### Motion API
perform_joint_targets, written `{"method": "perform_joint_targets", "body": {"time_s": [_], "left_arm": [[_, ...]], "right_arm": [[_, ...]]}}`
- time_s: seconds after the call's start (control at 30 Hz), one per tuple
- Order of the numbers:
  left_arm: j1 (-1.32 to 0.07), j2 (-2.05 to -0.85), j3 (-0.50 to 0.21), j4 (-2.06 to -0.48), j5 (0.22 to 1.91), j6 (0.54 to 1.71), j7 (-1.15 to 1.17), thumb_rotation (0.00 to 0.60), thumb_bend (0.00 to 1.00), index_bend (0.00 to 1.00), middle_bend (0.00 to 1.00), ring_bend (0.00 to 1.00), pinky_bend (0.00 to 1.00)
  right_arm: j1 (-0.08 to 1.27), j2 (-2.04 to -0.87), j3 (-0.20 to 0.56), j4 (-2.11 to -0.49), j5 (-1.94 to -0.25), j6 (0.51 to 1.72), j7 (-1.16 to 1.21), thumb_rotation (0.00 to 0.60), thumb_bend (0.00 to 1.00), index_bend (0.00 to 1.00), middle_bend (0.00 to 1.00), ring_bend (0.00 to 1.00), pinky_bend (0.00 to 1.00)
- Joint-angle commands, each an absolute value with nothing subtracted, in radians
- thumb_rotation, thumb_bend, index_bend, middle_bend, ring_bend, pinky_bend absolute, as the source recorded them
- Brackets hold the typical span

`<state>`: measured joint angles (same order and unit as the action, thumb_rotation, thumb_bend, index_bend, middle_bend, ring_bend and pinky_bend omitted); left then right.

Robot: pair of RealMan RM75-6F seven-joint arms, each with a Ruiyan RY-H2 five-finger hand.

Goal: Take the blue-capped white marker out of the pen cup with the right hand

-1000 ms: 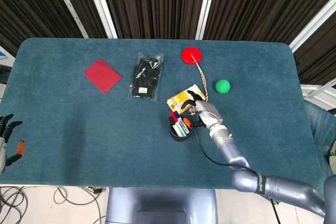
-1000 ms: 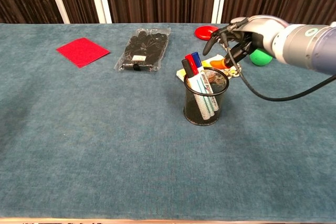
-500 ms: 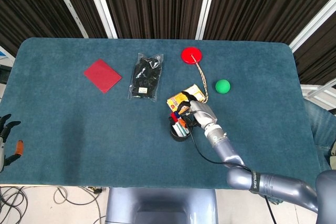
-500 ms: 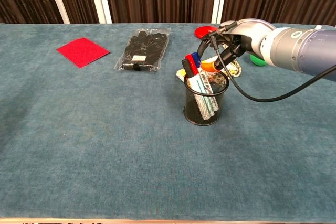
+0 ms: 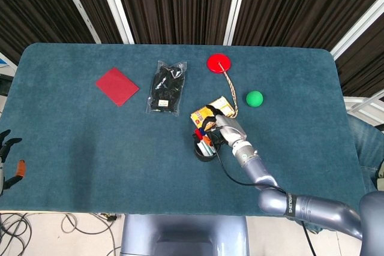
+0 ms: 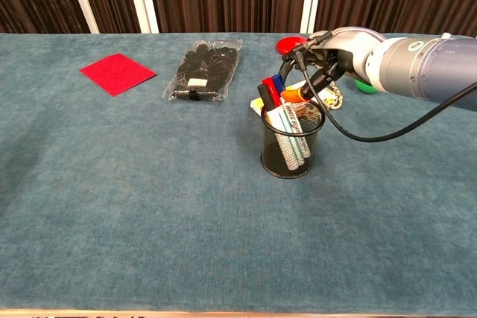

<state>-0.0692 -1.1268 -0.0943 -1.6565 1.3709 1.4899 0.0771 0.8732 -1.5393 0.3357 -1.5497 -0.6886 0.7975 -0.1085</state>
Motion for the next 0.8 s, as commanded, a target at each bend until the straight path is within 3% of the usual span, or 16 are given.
{"method": "perform_joint_targets", "body": {"time_s": [0.03, 0.8], "left_arm": [[-0.069, -1.127, -0.095, -1.657, 1.370, 1.490, 0.077, 0.600, 0.45, 0.23, 0.08, 0.06, 0.05], [-0.067, -1.126, -0.099, -1.660, 1.360, 1.488, 0.068, 0.600, 0.45, 0.23, 0.07, 0.06, 0.05]], "right_arm": [[0.877, -1.541, 0.333, -1.546, -0.682, 0.796, -0.107, 0.600, 0.46, 0.51, 0.00, 0.06, 0.20], [0.873, -1.464, 0.331, -1.598, -0.681, 0.794, -0.081, 0.600, 0.51, 0.58, 0.00, 0.06, 0.20]]}}
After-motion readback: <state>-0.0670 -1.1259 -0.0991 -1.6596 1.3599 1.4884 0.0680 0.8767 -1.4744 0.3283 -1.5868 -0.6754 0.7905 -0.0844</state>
